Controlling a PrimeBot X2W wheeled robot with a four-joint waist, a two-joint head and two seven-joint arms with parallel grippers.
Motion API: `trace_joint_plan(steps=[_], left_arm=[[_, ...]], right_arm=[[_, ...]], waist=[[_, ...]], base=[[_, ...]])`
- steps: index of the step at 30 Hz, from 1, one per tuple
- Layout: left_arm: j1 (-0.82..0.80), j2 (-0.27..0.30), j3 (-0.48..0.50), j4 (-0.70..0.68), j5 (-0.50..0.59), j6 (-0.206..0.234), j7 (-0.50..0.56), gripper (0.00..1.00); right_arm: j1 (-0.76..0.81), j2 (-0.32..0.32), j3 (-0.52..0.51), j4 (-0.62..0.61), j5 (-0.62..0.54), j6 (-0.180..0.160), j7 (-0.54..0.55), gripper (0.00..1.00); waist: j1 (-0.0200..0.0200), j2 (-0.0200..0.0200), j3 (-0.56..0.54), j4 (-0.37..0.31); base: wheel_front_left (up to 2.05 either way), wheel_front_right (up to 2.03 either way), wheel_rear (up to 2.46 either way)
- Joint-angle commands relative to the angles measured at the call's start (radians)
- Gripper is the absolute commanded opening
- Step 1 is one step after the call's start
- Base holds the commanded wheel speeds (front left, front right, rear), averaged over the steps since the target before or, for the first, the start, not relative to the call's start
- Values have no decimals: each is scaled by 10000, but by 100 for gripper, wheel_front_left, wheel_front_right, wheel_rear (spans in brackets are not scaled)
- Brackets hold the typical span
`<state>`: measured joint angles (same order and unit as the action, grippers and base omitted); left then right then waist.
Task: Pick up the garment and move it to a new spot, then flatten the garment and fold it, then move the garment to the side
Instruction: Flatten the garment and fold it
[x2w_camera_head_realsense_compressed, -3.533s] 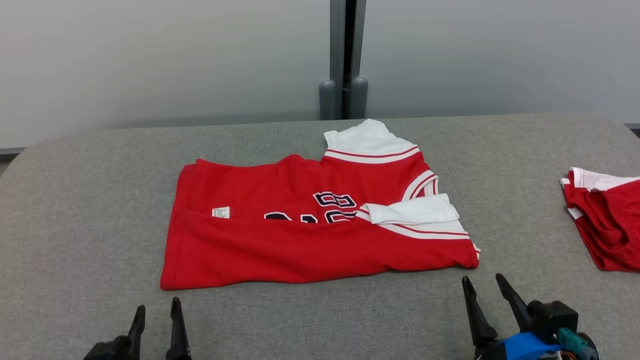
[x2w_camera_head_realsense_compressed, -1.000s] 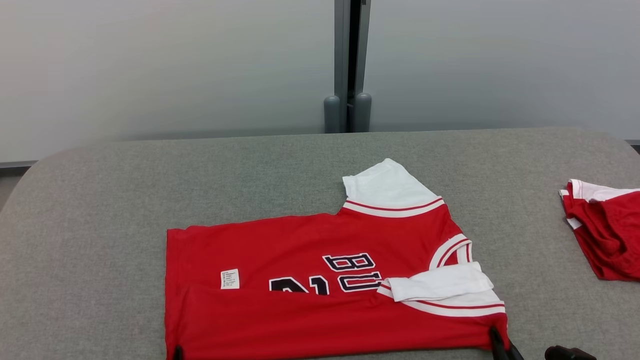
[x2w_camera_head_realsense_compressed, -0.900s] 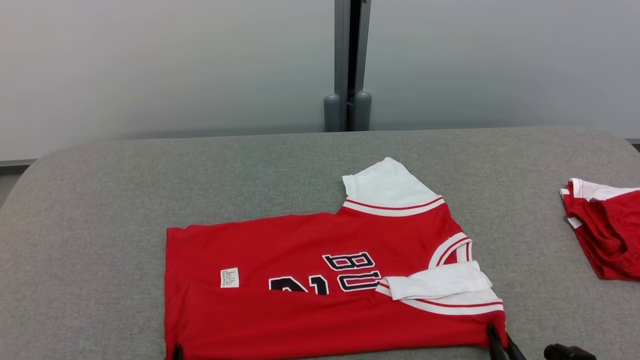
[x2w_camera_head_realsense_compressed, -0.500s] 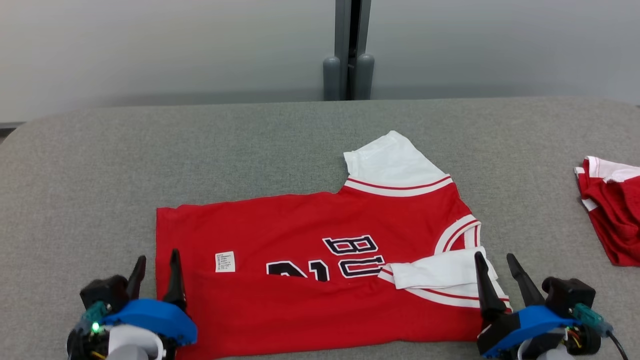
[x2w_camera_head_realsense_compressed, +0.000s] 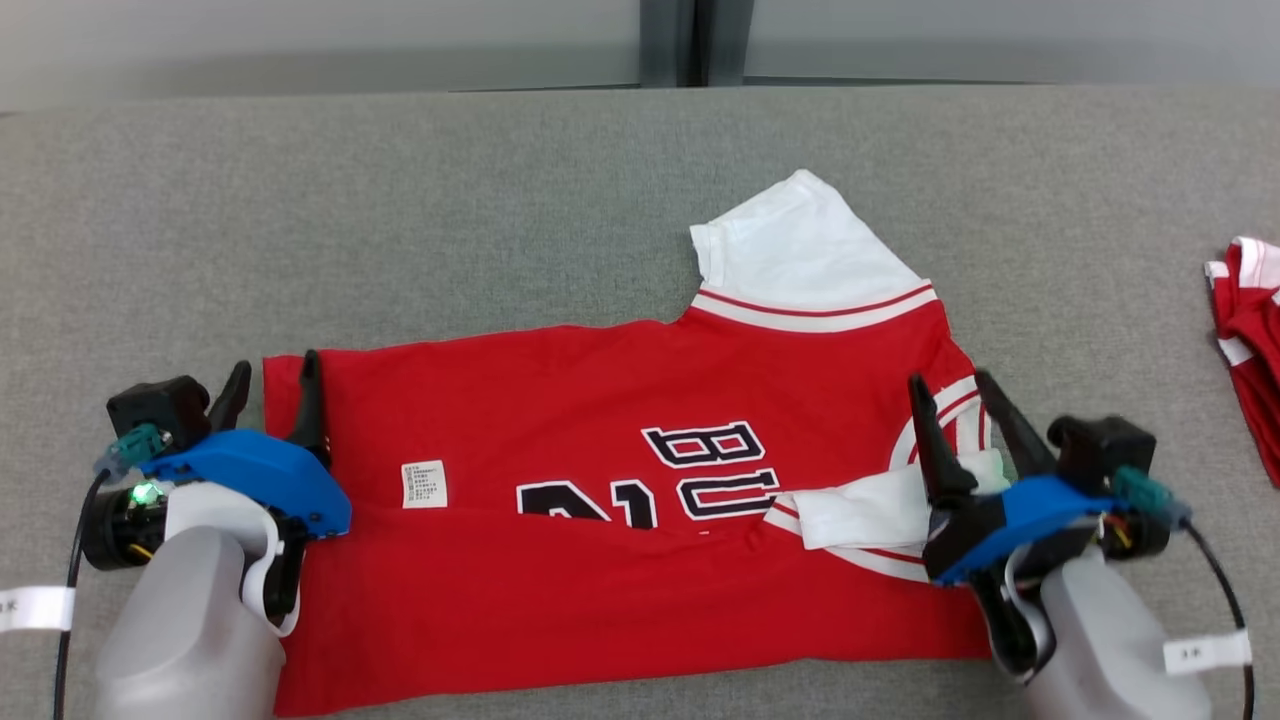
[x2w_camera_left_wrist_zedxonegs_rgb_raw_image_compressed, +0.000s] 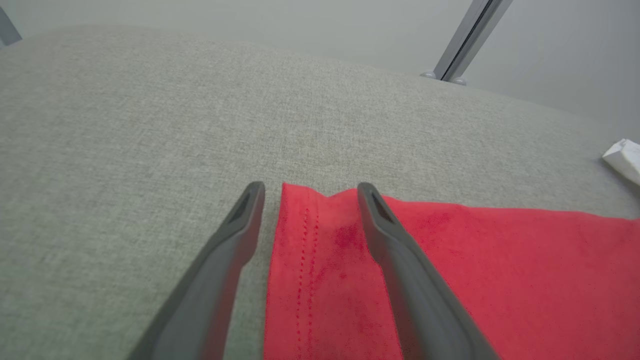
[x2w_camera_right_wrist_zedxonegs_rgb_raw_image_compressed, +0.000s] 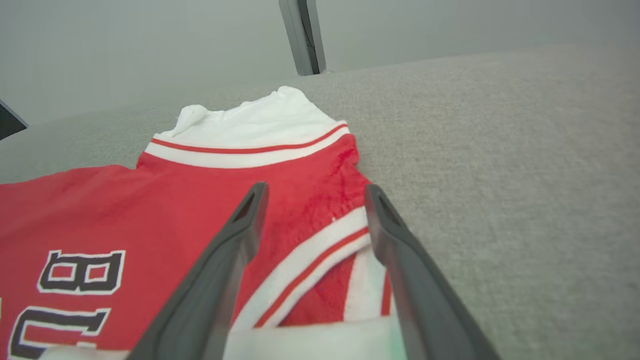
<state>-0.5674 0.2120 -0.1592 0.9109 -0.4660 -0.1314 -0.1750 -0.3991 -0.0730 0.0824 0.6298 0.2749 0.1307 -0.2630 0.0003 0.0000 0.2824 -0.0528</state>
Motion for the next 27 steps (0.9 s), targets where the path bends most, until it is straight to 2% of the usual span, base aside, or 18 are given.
trace_joint_plan(steps=[1, 5, 11, 12, 13, 14, 15, 27], left_arm=[[-237, 46, -79, 91, -31, 15, -36, 100], [-561, 103, -378, 456, -185, 15, -73, 100], [-962, -129, -1061, 715, -309, 15, -108, 100], [-1035, -163, -1211, 713, -331, 15, -121, 83], [-1116, -213, -1375, 712, -377, 15, -105, 44], [-1200, -266, -1507, 699, -416, 15, -88, 17], [-1282, -317, -1680, 682, -445, 15, -84, 0], [-2124, -674, -3607, 62, -1187, 15, -461, 0]], right_arm=[[-419, -152, 46, 60, -12, 0, 50, 100], [-1628, -486, 277, 448, 96, 0, 656, 100], [-3344, -1143, 637, 1155, 340, 0, 1957, 100], [-3593, -1240, 695, 1301, 396, 0, 2209, 100], [-3843, -1333, 754, 1476, 473, 0, 2472, 100], [-4097, -1448, 786, 1610, 510, 0, 2665, 100], [-4347, -1564, 814, 1783, 530, 0, 2871, 100], [-6451, -2297, 1148, 3673, 1066, 0, 4802, 100]], waist=[[-3, 0, 128, 41], [-3, 0, 439, 100], [-3, 0, 825, 530], [-3, 0, 886, 625], [-3, 0, 954, 723], [-3, 0, 1034, 826], [-3, 0, 1106, 931], [-3, 0, 1988, 2136]], base=[[0, 0, 0], [0, 0, 0], [0, 0, 0], [0, 0, 0], [0, 0, 0], [0, 0, 0], [0, 0, 0], [0, 0, 0]])
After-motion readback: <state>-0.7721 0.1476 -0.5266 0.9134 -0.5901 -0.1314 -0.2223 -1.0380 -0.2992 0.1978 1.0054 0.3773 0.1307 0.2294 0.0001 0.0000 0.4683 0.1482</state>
